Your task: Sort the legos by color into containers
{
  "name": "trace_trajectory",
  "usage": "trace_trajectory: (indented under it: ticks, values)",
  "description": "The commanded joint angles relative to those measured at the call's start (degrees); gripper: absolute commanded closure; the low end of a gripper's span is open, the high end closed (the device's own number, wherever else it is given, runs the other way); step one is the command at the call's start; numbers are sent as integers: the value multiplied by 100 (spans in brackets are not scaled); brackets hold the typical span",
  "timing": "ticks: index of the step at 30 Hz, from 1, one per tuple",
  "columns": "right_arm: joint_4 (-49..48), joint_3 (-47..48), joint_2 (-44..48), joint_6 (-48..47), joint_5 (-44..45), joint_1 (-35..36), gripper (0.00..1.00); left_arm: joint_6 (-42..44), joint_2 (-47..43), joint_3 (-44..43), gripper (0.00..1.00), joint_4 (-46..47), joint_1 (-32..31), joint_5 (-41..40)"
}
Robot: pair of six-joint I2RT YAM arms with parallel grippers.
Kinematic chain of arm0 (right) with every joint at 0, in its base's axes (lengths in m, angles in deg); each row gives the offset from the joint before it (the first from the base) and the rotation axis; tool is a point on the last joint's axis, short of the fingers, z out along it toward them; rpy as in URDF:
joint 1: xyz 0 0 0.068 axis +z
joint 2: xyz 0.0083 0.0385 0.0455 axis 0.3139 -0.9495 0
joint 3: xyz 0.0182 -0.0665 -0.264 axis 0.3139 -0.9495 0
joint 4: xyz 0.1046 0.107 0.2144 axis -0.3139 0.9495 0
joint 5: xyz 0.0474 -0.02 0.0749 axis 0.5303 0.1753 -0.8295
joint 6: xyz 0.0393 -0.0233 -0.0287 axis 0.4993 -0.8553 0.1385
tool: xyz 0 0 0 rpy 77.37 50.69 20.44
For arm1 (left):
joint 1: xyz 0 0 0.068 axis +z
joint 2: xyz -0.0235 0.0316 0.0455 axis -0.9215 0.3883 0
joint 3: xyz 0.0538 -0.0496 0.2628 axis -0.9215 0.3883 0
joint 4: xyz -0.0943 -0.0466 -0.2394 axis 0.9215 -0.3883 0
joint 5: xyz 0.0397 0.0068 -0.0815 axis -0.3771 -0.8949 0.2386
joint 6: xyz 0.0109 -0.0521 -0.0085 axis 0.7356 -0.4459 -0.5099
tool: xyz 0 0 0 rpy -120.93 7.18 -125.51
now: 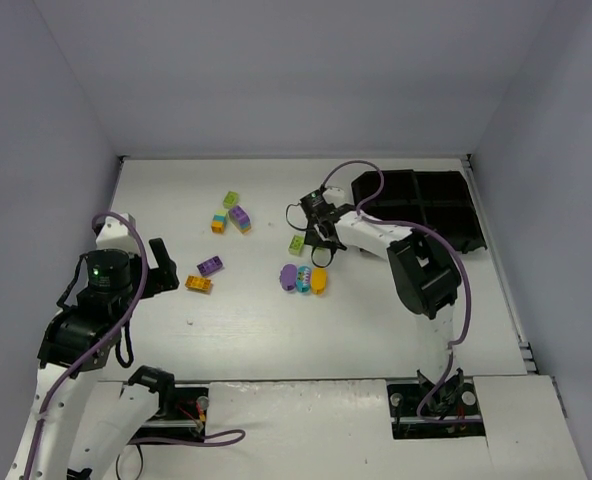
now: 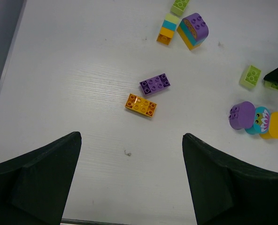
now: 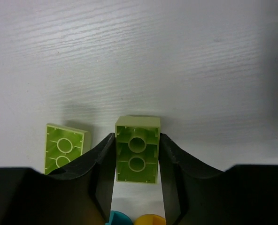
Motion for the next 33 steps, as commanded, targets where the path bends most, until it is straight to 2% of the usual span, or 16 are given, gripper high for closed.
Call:
trace_trajectory:
  ticks: [1, 6, 9, 14, 19, 24, 27, 33]
  values:
    - [-35, 391, 376, -468, 307, -40, 98, 128, 98, -74, 18, 158, -24, -119]
    - [-237, 725, 981, -1590, 527, -514, 100, 136, 150, -74, 18, 211, -24, -128]
    - [-378, 787, 1298, -2014, 255, -1425, 100, 136, 159, -48, 18, 264, -24, -119]
    - [-527, 962, 1387, -2611, -18, -2333, 100, 136, 212, -21, 18, 386, -16, -128]
    - [-667, 1112, 1141, -2841, -335, -3246, 98, 136, 326, 5, 18, 474, -16, -145]
    - [-703, 1419, 615, -2920, -335, -3810, 97, 66, 449, 23, 18, 606, -16, -102]
    - [-729, 1569, 324, -2885, -388, -4091, 94, 22, 546, 14, 18, 659, -16, -75]
    - [-765, 2096, -353, -2885, -608, -4434, 80, -57, 774, 14, 18, 738, -16, -66]
